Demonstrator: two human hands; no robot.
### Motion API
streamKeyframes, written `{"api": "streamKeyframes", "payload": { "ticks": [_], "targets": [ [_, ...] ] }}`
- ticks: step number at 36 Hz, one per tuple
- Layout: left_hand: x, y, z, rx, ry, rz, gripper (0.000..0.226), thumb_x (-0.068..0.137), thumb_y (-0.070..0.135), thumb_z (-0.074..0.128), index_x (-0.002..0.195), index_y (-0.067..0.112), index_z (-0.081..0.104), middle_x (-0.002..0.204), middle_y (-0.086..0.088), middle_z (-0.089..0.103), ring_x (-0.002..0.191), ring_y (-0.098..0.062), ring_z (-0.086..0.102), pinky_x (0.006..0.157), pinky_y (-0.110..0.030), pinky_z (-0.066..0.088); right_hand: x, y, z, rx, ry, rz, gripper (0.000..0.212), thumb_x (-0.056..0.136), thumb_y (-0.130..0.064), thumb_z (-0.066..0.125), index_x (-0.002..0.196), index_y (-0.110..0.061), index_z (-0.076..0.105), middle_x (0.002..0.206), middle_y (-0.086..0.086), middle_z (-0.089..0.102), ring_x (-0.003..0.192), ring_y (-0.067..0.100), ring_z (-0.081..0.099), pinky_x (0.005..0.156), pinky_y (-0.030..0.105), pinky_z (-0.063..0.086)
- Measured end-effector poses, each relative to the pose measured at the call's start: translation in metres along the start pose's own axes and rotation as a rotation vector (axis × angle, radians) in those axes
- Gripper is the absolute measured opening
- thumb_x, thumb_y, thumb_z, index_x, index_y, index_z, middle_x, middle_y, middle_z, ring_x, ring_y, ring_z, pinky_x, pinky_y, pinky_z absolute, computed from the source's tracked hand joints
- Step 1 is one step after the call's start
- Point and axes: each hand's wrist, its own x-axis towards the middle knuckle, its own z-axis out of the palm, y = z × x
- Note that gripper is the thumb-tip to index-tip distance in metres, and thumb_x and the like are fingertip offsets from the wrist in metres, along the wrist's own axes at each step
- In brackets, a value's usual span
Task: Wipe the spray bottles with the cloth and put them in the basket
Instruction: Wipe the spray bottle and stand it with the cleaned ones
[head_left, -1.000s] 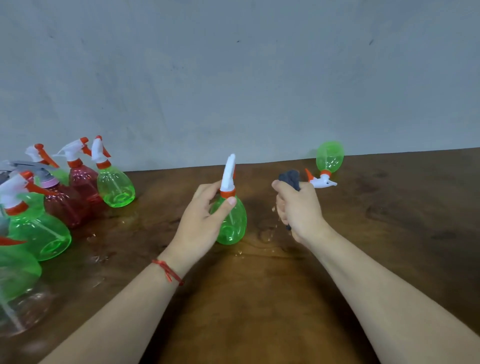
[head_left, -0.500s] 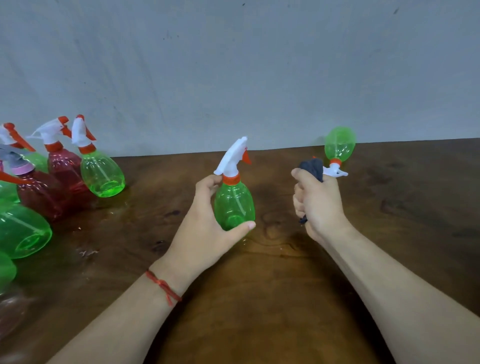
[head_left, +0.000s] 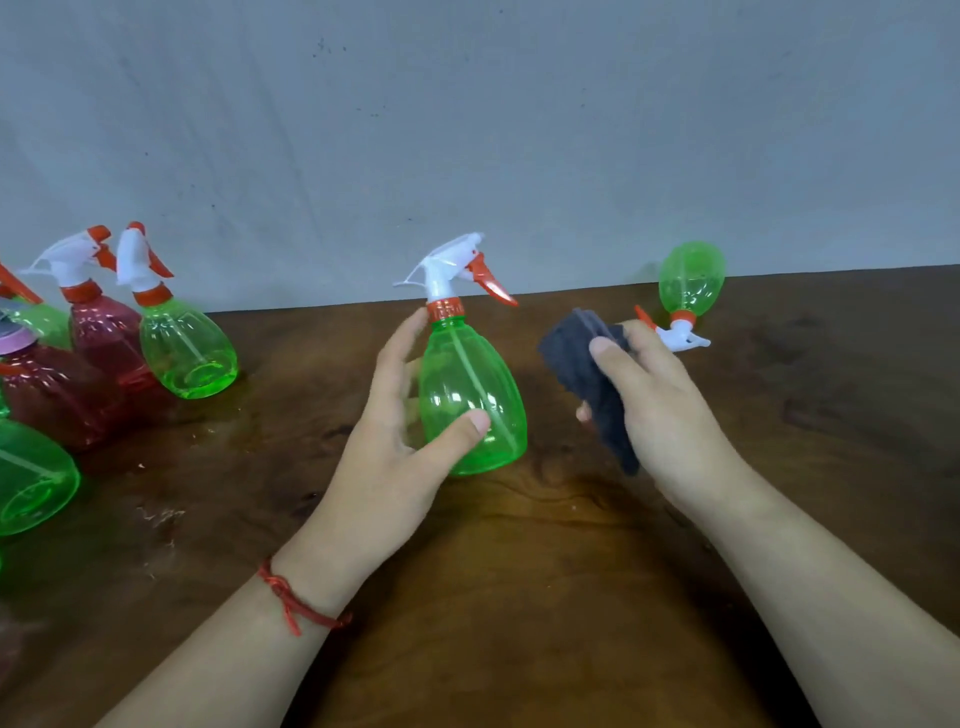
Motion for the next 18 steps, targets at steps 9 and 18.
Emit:
{"api": "streamKeyframes", "payload": {
  "ticks": [9, 18],
  "targets": [
    [-0.012, 0.007, 0.013, 0.011, -0.247, -0.030, 0.090, 0.090, 0.019, 0.086, 0.160, 0.042, 0.037, 0.150, 0.014, 0.058, 0.138, -0.018, 0.061, 0.112, -0.041, 0.053, -0.011, 0.013, 0.009, -0.176, -0.025, -0.430, 0.030, 0.108, -0.013, 0.058, 0.134, -0.027, 0.065, 0.127, -0.016, 0.071, 0.124, 0.011, 0.066, 0.107, 0.043, 0.053],
    [-0.011, 0.003, 0.014, 0.334, -0.242, 0.094, 0.124, 0.071, 0.024, 0.101, 0.166, 0.042, 0.023, 0.162, 0.016, 0.043, 0.146, -0.007, 0.050, 0.119, -0.028, 0.044, -0.016, 0.009, 0.009, -0.178, -0.113, -0.510, 0.042, 0.105, 0.007, 0.052, 0.133, -0.019, 0.070, 0.129, -0.010, 0.070, 0.129, 0.017, 0.063, 0.110, 0.033, 0.050]
  ]
}}
